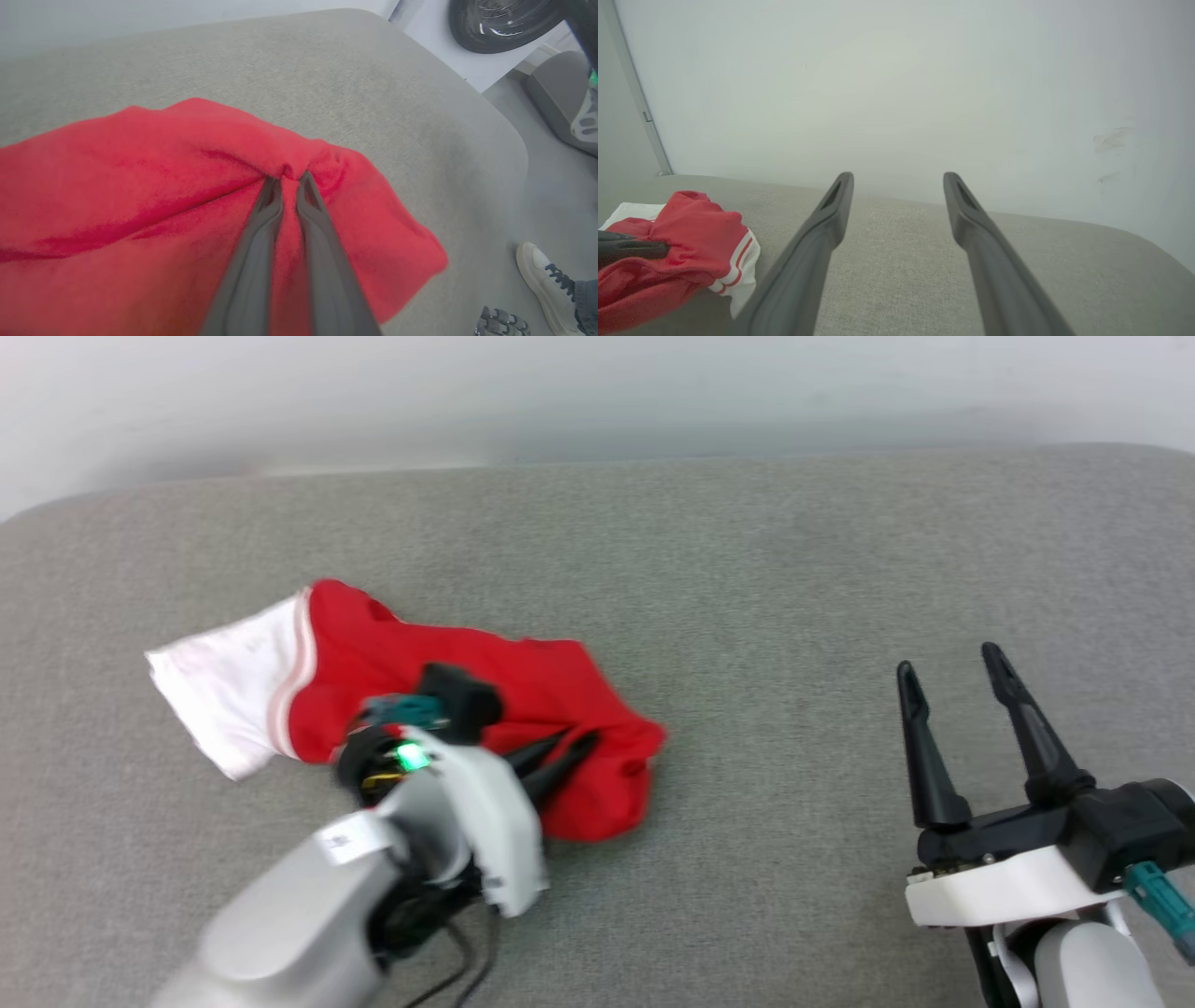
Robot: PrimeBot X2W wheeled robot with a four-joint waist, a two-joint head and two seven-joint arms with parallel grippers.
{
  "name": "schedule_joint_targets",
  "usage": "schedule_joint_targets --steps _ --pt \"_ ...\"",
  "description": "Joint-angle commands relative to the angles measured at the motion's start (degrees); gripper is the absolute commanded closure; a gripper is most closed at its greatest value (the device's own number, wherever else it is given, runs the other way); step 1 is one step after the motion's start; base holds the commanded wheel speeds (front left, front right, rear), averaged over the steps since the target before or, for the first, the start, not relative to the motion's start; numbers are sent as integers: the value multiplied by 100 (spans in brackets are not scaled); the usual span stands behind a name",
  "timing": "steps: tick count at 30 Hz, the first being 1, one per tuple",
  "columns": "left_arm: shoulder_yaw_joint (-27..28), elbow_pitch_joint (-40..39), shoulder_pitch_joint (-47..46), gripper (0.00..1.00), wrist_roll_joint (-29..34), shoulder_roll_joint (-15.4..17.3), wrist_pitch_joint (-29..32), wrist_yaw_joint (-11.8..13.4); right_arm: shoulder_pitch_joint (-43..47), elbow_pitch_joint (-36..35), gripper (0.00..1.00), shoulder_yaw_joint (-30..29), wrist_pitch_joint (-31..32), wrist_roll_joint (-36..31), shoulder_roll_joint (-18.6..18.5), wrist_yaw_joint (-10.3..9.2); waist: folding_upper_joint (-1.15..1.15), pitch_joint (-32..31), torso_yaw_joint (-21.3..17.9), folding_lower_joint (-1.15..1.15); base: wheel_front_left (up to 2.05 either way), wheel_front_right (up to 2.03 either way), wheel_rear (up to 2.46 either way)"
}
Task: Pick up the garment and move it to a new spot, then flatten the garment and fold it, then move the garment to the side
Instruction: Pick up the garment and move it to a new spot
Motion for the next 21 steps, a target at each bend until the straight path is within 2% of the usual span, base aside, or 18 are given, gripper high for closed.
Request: schedule_joint_targets --steps 1,5,11,13,15,18,19,20,21 --pt "-42 71 -147 100 68 -194 -76 25 60 -31 0 -55 -13 41 7 -4 0 -35 -85 1 0 0 0" --pt "-230 423 -415 100 176 -935 -257 22 26 -111 0 -202 -12 53 8 -3 0 -36 -238 1 0 0 0" --pt "-445 1062 -801 100 343 -1809 -587 -20 -110 -285 0 -523 -13 142 7 -4 0 9 -480 1 0 0 0" --pt "-493 1166 -836 100 369 -1919 -630 -27 -123 -297 0 -554 -13 164 7 -3 0 13 -515 1 0 0 0" --pt "-733 1560 -941 100 576 -2089 -784 -63 -118 -307 0 -593 -12 184 8 -3 0 16 -590 1 0 0 0" --pt "-1030 1982 -789 100 555 -2267 -789 -104 -81 -293 0 -570 -12 191 7 -3 0 3 -653 1 0 0 0" --pt "-1130 2115 -749 63 535 -2295 -741 -121 -76 -287 0 -563 -12 192 7 -3 0 2 -664 1 0 0 0" --pt "-1130 2115 -749 63 535 -2295 -741 -121 -76 -287 0 -563 -12 192 7 -3 0 2 -664 1 0 0 0" --pt "-1228 2210 -740 0 538 -2311 -724 -122 -69 -279 0 -567 -12 196 8 -3 0 -2 -665 1 0 0 0"
